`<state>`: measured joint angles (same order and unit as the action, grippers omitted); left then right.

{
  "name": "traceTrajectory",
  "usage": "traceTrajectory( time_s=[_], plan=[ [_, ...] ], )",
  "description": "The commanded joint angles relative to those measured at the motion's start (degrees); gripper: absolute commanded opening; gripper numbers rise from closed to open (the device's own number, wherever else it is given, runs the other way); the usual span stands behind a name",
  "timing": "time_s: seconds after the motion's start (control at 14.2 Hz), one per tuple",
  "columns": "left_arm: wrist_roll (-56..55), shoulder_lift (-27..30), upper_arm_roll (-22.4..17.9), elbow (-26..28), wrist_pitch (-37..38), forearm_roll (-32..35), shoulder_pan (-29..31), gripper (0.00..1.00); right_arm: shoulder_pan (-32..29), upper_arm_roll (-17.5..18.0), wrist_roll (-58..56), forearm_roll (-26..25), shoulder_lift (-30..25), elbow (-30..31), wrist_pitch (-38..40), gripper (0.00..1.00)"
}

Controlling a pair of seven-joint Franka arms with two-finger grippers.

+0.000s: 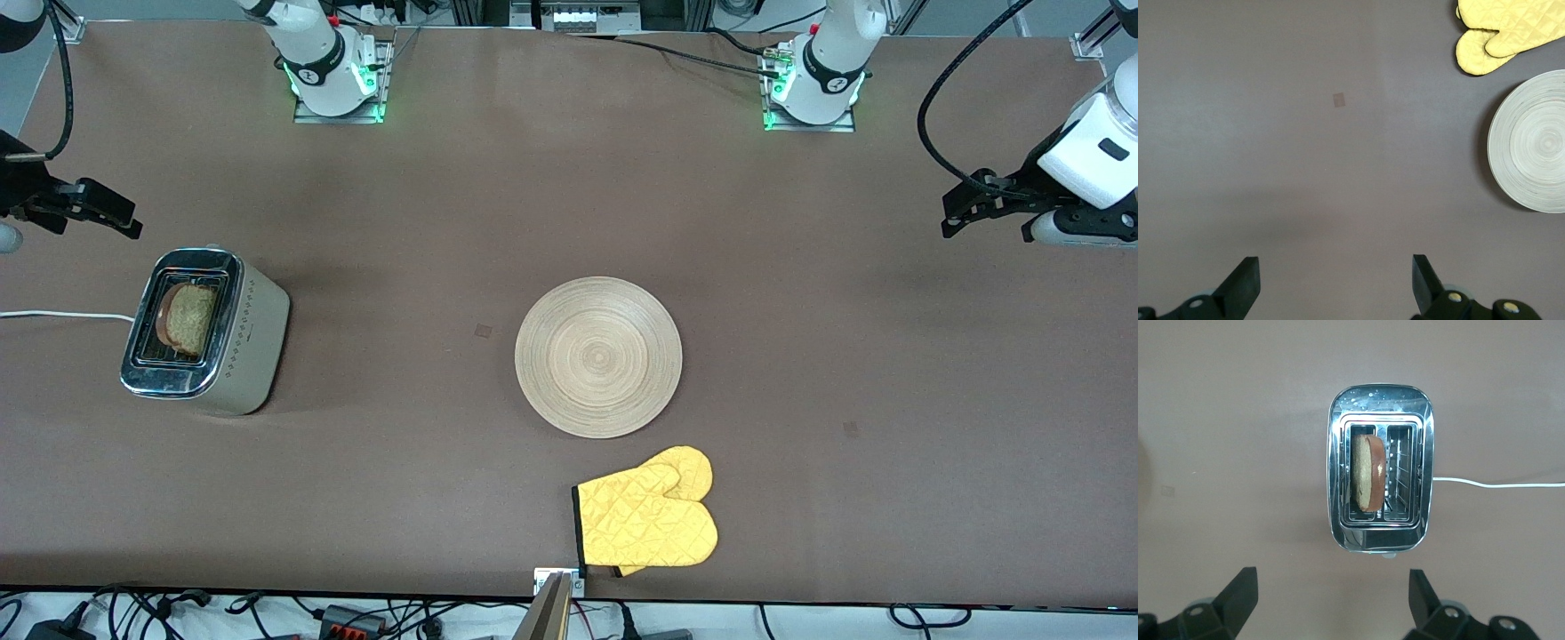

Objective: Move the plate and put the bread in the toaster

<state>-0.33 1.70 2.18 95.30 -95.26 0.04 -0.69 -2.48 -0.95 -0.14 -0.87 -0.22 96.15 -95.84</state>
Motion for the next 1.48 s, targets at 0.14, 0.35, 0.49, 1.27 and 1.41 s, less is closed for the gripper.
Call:
traceTrajectory(
  time_s=[0.14, 0.35, 0.49, 1.27, 1.41],
  plan=[
    [1.0, -0.7, 0.4, -1.8, 1.4, 0.7, 0.3, 1.00, -0.9, 0.6, -0.2, -0.4, -1.1, 1.6, -2.4, 1.00],
    [1.0, -0.7, 0.4, -1.8, 1.4, 0.7, 0.4, 1.00, -0.9, 0.6, -0.2, -0.5, -1.0, 1.6, -2.1, 1.00],
    [1.0, -0.7, 0.4, -1.8, 1.3, 0.7, 0.4, 1.00, -0.9, 0.6, -0.1, -0.3, -0.8, 1.6, -2.0, 1.00],
    [1.0, -0.7, 0.4, -1.8, 1.4, 0.7, 0.4, 1.00, -1.2, 1.0, -0.1, 0.0, -0.8, 1.5, -1.8, 1.00],
    [1.0, -0.7, 0.4, -1.8, 1.4, 0.7, 0.4, 1.00, -1.1, 0.9, -0.1, 0.0, -1.1, 1.5, -1.5, 1.00]
  ],
)
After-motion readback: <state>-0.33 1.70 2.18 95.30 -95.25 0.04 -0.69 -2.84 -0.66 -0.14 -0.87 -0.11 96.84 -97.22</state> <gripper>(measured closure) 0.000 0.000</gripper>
